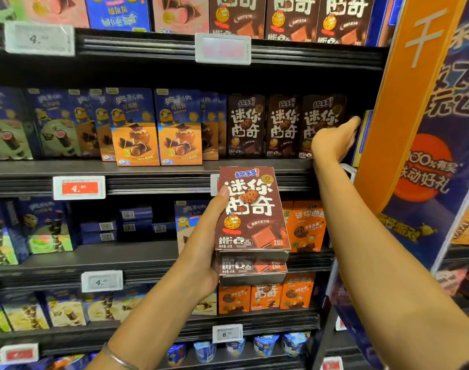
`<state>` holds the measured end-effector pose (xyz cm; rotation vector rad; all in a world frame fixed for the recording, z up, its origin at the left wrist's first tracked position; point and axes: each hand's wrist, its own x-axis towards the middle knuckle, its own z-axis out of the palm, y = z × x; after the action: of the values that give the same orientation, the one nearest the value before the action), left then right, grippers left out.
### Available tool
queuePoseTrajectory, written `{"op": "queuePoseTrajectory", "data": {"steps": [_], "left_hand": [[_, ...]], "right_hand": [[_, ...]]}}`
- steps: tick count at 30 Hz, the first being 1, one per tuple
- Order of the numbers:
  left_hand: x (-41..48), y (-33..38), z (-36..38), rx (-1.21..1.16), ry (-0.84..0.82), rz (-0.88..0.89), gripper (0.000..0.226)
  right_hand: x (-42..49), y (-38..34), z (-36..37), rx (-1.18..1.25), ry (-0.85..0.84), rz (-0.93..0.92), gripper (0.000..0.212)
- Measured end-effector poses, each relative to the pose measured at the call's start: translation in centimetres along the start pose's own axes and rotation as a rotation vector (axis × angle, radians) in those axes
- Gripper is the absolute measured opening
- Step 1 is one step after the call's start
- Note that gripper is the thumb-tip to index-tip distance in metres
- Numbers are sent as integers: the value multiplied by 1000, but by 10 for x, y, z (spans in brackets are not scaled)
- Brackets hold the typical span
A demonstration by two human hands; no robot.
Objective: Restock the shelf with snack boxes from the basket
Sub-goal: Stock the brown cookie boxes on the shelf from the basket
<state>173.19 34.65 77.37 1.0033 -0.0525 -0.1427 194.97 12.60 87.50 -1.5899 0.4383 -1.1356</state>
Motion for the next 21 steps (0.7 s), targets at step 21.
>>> {"op": "queuePoseTrajectory", "data": {"steps": [21], "left_hand": [[9,-1,5,23,-58,-40,40]], "right_hand": [[8,8,10,-311,-302,1,85]]}}
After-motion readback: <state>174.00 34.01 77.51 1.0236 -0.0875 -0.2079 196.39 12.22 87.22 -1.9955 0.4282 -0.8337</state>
